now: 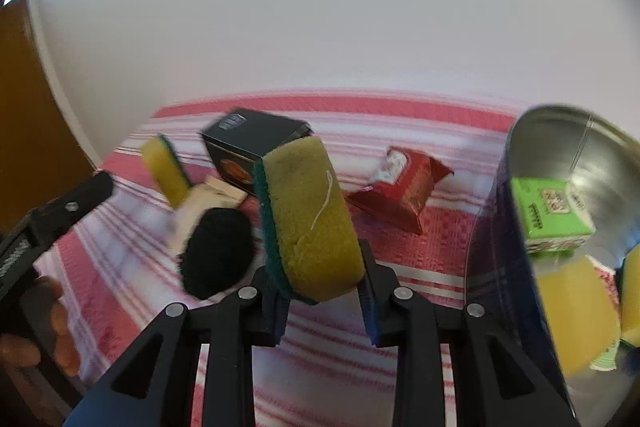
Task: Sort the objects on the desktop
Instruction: 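Grasp the green-edged yellow sponge with the right tool while the left tool grasps the black ball, then carry the sponge over the tin while the left tool carries the black ball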
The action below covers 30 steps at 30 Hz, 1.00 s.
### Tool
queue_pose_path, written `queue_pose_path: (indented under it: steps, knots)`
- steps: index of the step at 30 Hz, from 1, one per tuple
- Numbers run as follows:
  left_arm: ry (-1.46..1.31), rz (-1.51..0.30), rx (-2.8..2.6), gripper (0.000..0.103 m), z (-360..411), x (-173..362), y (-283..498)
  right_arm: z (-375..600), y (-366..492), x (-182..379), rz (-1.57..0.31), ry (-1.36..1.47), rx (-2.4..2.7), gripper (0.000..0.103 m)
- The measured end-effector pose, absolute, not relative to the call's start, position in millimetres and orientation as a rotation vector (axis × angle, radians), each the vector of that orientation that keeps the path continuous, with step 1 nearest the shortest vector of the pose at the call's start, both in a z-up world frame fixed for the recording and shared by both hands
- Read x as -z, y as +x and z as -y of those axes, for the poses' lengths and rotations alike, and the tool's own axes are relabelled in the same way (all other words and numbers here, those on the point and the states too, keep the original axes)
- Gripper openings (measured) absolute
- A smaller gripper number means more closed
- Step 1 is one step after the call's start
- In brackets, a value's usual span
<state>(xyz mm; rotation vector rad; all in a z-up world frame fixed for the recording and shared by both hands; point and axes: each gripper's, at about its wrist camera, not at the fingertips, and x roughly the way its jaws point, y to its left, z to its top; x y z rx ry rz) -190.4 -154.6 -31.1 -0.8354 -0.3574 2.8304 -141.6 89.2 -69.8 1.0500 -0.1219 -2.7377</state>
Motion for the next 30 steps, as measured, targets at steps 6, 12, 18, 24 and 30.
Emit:
queue_pose_path:
  steps: [6, 12, 18, 24, 30]
  knots:
    - [-0.777, 0.058, -2.705, 0.094, 105, 29, -179, -107, -97, 40, 0.103, 0.777, 2.882, 0.032]
    - [-0.854, -0.135, -2.669, 0.09, 58, 34, -185, -130, -85, 30, 0.177, 0.669, 2.968, 0.032]
    - [-1.159, -0.182, -2.64, 0.057, 42, 58, -224, -143, -78, 22, 0.179, 0.641, 2.972, 0.032]
    - [-1.222, -0.274, -2.622, 0.045, 30, 66, -228, -149, -79, 23, 0.182, 0.634, 2.971, 0.032]
    - [-1.011, -0.019, -2.705, 0.044, 66, 43, -207, -149, -75, 19, 0.175, 0.59, 2.998, 0.032]
